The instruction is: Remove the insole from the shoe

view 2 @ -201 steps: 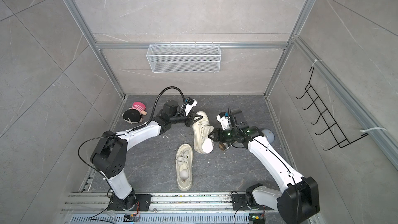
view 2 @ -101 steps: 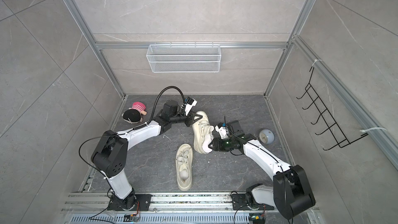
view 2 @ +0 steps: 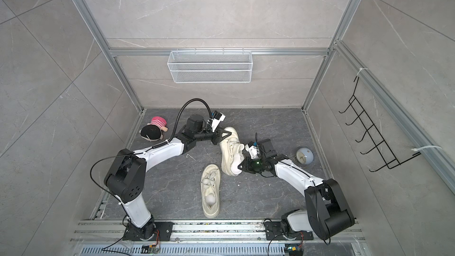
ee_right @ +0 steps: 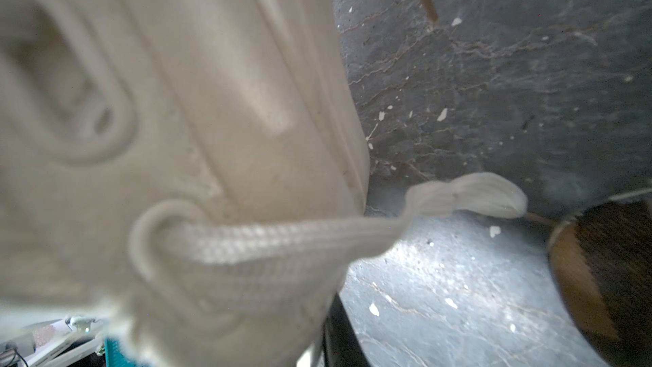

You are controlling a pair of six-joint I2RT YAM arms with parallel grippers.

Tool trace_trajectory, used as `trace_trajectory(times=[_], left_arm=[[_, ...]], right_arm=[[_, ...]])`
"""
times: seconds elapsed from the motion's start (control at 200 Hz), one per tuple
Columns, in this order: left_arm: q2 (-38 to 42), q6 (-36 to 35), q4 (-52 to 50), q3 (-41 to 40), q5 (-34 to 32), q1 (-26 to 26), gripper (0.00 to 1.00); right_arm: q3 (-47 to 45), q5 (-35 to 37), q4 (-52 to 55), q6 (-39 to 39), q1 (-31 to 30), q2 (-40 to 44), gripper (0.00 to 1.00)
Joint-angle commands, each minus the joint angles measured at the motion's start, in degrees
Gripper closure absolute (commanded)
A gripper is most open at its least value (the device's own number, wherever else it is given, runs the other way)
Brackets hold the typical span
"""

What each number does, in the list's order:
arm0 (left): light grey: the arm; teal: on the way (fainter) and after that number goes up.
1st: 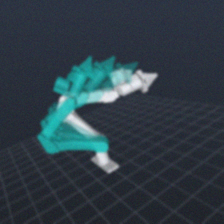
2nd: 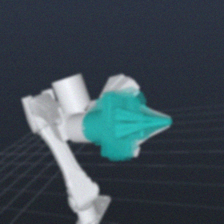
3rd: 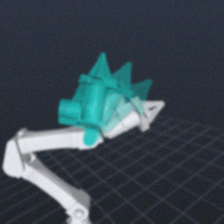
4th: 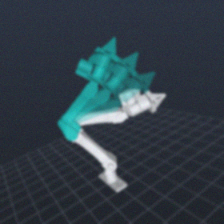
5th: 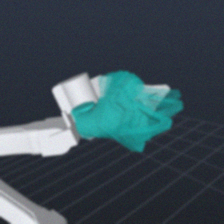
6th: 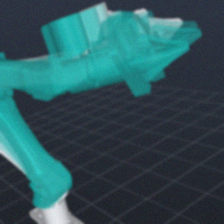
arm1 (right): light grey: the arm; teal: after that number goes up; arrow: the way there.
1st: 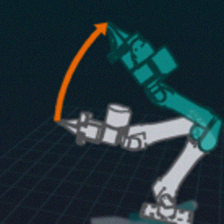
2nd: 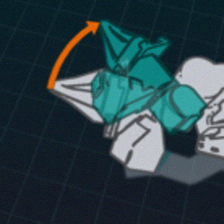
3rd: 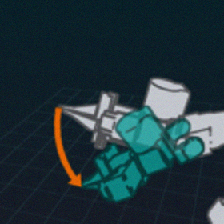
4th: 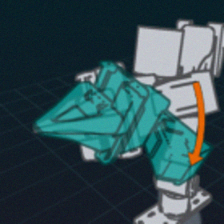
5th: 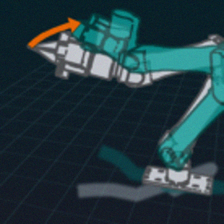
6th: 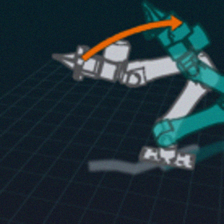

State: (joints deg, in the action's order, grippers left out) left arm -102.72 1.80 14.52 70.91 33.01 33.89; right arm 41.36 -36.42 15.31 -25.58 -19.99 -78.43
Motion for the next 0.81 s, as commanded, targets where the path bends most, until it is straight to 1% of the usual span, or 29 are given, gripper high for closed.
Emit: trace_trajectory(times=[0.0,0.115,0.28,0.396,0.466,0.626,0.691,0.731,0.801], left_arm=[[-1.51,-1.89,-3.45,1.15,-1.0,0.33,1.0],[-2.96,-0.44,-1.85,0.77,-0.62,-1.19,1.0],[-6.3,1.23,-0.46,1.44,0.49,-3.78,1.0],[-8.55,1.47,-0.08,2.77,1.23,-4.81,0.97],[-9.95,2.56,1.35,3.24,1.81,-5.59,0.96],[-12.61,5.07,4.72,4.0,3.11,-6.88,0.95],[-13.15,4.73,4.36,4.72,3.11,-6.99,0.97],[-13.27,4.48,3.9,5.07,3.14,-7.08,1.0],[-13.23,4.22,3.91,5.22,3.26,-7.3,1.0]], right_arm=[[2.15,0.77,7.73,1.91,0.06,2.59,1.0],[2.93,2.36,15.2,3.84,0.09,4.68,1.0],[3.04,1.76,24.08,4.91,0.09,6.39,1.0],[3.46,0.71,29.98,5.81,0.04,8.49,1.0],[3.11,-0.36,32.37,5.4,-0.05,10.24,1.0],[1.88,-0.26,36.29,3.61,-0.56,15.24,1.0],[2.07,-0.44,36.87,2.15,-0.92,17.17,1.0],[2.49,0.85,38.19,1.88,-0.88,18.11,1.0],[2.9,2.5,40.06,1.68,-0.91,19.79,1.0]])
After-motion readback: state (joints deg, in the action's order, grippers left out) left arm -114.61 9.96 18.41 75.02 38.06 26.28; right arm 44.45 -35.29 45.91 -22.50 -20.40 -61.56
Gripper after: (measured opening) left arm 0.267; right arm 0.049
